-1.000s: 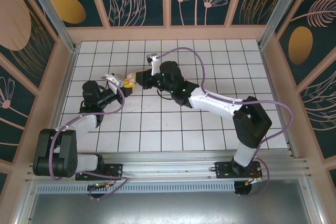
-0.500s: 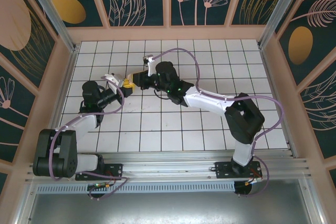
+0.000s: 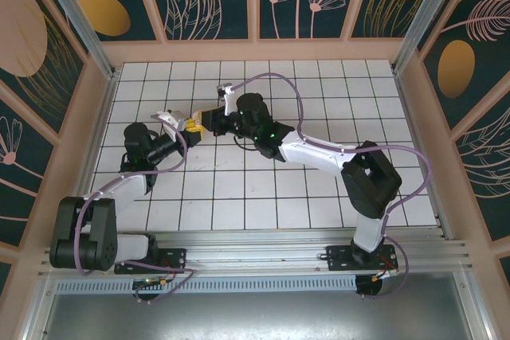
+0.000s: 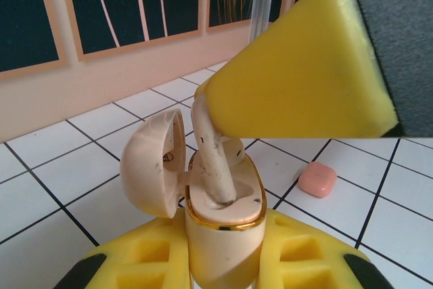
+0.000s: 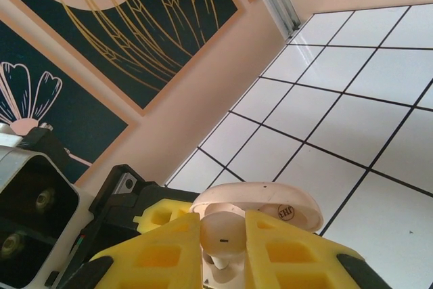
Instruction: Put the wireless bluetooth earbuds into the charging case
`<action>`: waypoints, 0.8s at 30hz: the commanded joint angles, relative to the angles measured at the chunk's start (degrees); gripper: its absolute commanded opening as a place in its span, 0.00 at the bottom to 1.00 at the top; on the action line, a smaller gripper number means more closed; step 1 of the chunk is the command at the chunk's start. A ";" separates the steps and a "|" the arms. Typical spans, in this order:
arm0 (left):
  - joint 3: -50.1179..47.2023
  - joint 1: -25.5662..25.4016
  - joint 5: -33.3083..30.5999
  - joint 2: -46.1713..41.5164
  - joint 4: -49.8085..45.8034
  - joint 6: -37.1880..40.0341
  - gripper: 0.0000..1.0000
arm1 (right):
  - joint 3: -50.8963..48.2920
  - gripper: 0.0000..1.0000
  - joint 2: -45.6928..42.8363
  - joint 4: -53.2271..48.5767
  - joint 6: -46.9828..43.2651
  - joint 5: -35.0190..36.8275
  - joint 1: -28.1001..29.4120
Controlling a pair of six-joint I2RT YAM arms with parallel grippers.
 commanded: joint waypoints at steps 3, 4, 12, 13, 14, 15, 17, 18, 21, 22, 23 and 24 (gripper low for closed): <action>0.24 -0.24 1.88 -0.99 5.87 -1.47 0.10 | -1.06 0.19 0.55 0.97 -0.84 -2.87 0.73; 0.18 -0.29 1.95 -1.06 5.74 -1.48 0.10 | -1.09 0.19 0.74 1.34 -0.62 -2.81 0.75; 0.30 -0.29 2.22 -1.42 5.96 -1.50 0.10 | -1.25 0.19 1.72 1.83 -0.48 -3.19 0.76; 0.28 -0.32 2.21 -1.50 5.94 -1.55 0.10 | -1.70 0.19 1.52 1.67 -0.75 -3.61 0.75; 0.35 -0.30 2.19 -1.57 5.96 -1.43 0.10 | -2.16 0.19 1.29 1.64 -0.96 -4.06 0.73; 0.23 -0.31 2.29 -1.59 5.92 -1.46 0.10 | -2.65 0.19 0.98 1.39 -1.41 -4.46 0.75; 0.27 -0.29 2.50 -1.65 5.93 -1.49 0.10 | -3.58 0.19 0.48 1.00 -2.38 -5.50 0.69; 0.30 -0.30 2.70 -1.68 6.05 -1.46 0.10 | -3.57 0.19 0.44 0.22 -2.89 -5.82 0.71; 0.30 -0.27 3.58 -1.77 6.23 -1.47 0.10 | -3.09 0.19 0.41 -2.37 -4.94 -6.67 0.50; 0.26 -0.25 3.93 -1.79 6.39 -1.42 0.10 | -2.76 0.19 0.46 -3.45 -5.68 -6.51 0.42; 0.18 -0.30 4.38 -1.85 6.48 -1.21 0.10 | -2.41 0.19 0.60 -4.15 -6.16 -6.69 0.22; 0.11 -0.30 4.96 -1.94 6.66 -1.08 0.10 | -2.02 0.19 0.56 -4.71 -6.68 -7.09 -0.02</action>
